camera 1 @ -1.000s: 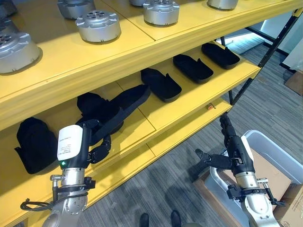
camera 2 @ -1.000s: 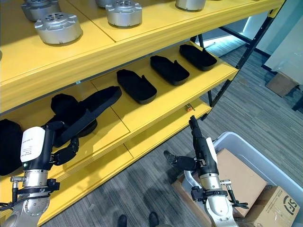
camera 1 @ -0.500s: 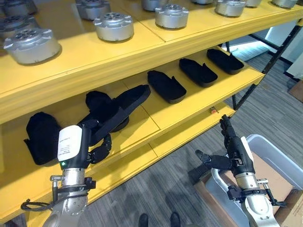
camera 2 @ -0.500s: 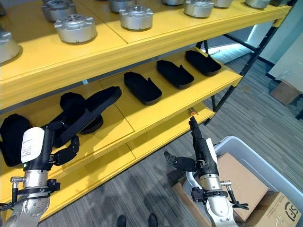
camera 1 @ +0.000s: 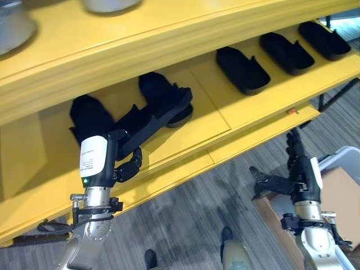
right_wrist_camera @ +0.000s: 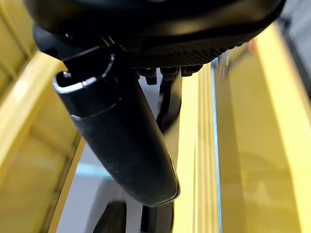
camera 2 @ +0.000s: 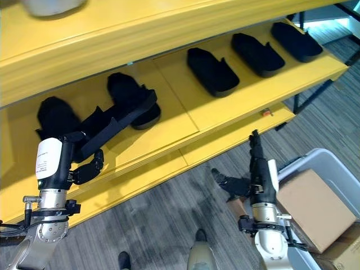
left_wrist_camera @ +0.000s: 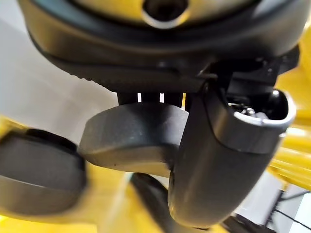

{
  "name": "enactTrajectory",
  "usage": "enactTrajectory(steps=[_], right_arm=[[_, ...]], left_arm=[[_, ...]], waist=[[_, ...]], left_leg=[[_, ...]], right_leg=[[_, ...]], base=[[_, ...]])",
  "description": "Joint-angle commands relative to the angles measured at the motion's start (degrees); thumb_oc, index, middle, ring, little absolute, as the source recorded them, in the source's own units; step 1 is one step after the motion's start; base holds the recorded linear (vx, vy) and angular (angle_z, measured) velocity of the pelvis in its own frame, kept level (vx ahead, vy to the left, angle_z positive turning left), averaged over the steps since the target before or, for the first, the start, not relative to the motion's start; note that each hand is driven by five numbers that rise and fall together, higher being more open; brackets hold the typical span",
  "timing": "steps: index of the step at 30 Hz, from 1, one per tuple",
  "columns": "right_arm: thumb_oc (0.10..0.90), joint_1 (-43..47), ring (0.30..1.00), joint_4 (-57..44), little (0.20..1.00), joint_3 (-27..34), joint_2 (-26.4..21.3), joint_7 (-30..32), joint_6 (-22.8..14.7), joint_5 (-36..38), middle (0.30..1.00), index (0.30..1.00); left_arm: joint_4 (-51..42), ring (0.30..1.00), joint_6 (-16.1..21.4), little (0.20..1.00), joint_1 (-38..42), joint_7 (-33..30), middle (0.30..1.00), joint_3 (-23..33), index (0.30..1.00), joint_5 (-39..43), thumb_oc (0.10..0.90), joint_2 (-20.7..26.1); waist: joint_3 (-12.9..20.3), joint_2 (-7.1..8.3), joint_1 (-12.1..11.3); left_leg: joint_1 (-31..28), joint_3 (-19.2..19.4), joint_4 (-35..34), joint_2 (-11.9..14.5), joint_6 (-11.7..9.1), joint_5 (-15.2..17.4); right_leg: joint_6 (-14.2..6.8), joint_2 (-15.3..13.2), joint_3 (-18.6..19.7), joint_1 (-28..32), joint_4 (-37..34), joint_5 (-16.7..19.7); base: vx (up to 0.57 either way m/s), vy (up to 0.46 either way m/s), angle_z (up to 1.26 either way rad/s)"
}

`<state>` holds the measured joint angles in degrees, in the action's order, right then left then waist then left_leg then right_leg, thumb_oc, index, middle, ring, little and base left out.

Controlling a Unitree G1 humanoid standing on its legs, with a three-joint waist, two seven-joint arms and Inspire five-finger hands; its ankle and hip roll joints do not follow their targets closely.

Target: Move parts from the plastic box to the shelf.

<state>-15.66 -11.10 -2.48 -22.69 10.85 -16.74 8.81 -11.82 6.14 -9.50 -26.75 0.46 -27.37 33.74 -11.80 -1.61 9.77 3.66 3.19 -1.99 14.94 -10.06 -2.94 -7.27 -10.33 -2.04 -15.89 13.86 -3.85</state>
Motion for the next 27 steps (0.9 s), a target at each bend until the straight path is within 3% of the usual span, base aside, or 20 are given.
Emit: enactTrajectory(steps=[1,7,16,19,20,22,24,26,27], right_arm=[[0.900,2.2,1.000,-5.9,1.000,5.6,-2.2,2.4,-6.3,-1.8,1.000,1.000],[0.900,2.1,1.000,-5.5,1.000,5.3,-0.5,2.3,-5.0,-3.1,1.000,1.000],[0.900,2.9,1.000,-4.2,1.000,4.6,0.0,1.1,-4.1,-3.5,1.000,1.000],[0.900,3.8,1.000,-4.1,1.000,4.6,0.0,1.3,-4.1,-4.0,1.000,1.000],[0.900,4.2,1.000,-4.3,1.000,4.5,0.1,1.6,-4.2,-4.1,1.000,1.000],[0.900,4.5,1.000,-4.2,1.000,4.4,0.6,1.6,-4.3,-3.7,1.000,1.000],[0.900,4.5,1.000,-3.9,1.000,4.1,1.5,1.6,-4.6,-3.4,1.000,1.000],[0.900,5.2,1.000,-3.7,1.000,2.7,2.3,1.4,-4.6,-3.2,1.000,1.000],[0.900,5.2,1.000,-3.7,1.000,2.7,2.3,1.4,-4.6,-3.2,1.000,1.000]], left_arm=[[-8.1,0.300,5.4,0.300,2.9,-5.0,0.300,5.8,0.300,0.3,0.400,1.3],[-8.4,0.300,5.0,0.300,1.9,-6.2,0.300,7.6,0.300,0.0,0.400,2.4],[-9.2,0.300,4.5,0.300,-0.2,-6.4,0.300,9.3,0.300,0.1,0.400,2.1],[-9.6,0.300,4.6,0.300,1.1,-6.9,0.300,9.1,0.300,0.6,0.400,2.2],[-9.8,0.300,4.7,0.300,2.2,-7.1,0.300,8.7,0.300,0.7,0.400,2.6],[-9.8,0.300,4.5,0.300,2.6,-7.3,0.300,8.5,0.300,0.7,0.400,2.8],[-9.5,0.300,4.2,0.300,3.3,-7.8,0.300,8.3,0.300,-0.2,0.400,3.9],[-9.4,0.300,3.7,0.300,3.5,-8.0,0.300,7.8,0.300,-1.3,0.400,4.6],[-9.4,0.300,3.7,0.300,3.5,-8.0,0.300,7.8,0.300,-1.3,0.400,4.6]], waist=[[4.7,-0.78,-0.4],[4.9,1.15,-1.7],[5.8,4.20,-3.9],[5.9,5.79,-4.8],[5.8,6.67,-5.2],[5.7,7.15,-5.3],[5.3,7.56,-5.3],[4.9,6.75,-5.1],[5.0,6.83,-5.1]], left_leg=[[-2.7,3.2,-2.4,3.6,1.1,-3.0],[-2.7,3.2,0.9,-1.4,2.3,2.2],[-2.1,2.2,3.1,-3.3,3.3,4.8],[0.3,1.1,6.4,-4.6,3.7,6.5],[2.0,0.6,9.8,-6.3,4.6,8.5],[3.3,0.6,12.4,-7.2,5.3,10.0],[4.7,0.9,15.0,-9.1,7.2,11.9],[4.0,2.2,13.6,-10.4,8.7,11.8],[4.0,2.3,13.5,-10.5,8.7,11.7]], right_leg=[[-1.2,0.3,0.1,2.1,0.5,0.2],[-3.2,-4.8,-0.1,8.4,-8.7,4.8],[-4.8,-7.0,-2.6,12.0,-12.6,7.4],[-5.8,-8.8,-4.0,12.6,-14.1,10.9],[-6.4,-10.4,-4.0,12.7,-14.6,13.5],[-6.9,-11.4,-3.9,12.4,-14.6,14.8],[-7.2,-13.4,-3.0,11.2,-13.7,20.1],[-6.6,-15.1,-3.6,9.1,-12.1,25.7],[-6.6,-15.2,-3.5,9.0,-12.2,25.7]], base=[[0.11,0.155,0.53],[0.12,0.190,0.08],[0.06,0.082,0.06],[0.00,0.149,0.23],[0.00,0.138,0.31],[0.00,0.208,0.18],[-0.02,0.309,0.11],[-0.04,0.333,0.09],[-0.05,0.321,-0.04]])
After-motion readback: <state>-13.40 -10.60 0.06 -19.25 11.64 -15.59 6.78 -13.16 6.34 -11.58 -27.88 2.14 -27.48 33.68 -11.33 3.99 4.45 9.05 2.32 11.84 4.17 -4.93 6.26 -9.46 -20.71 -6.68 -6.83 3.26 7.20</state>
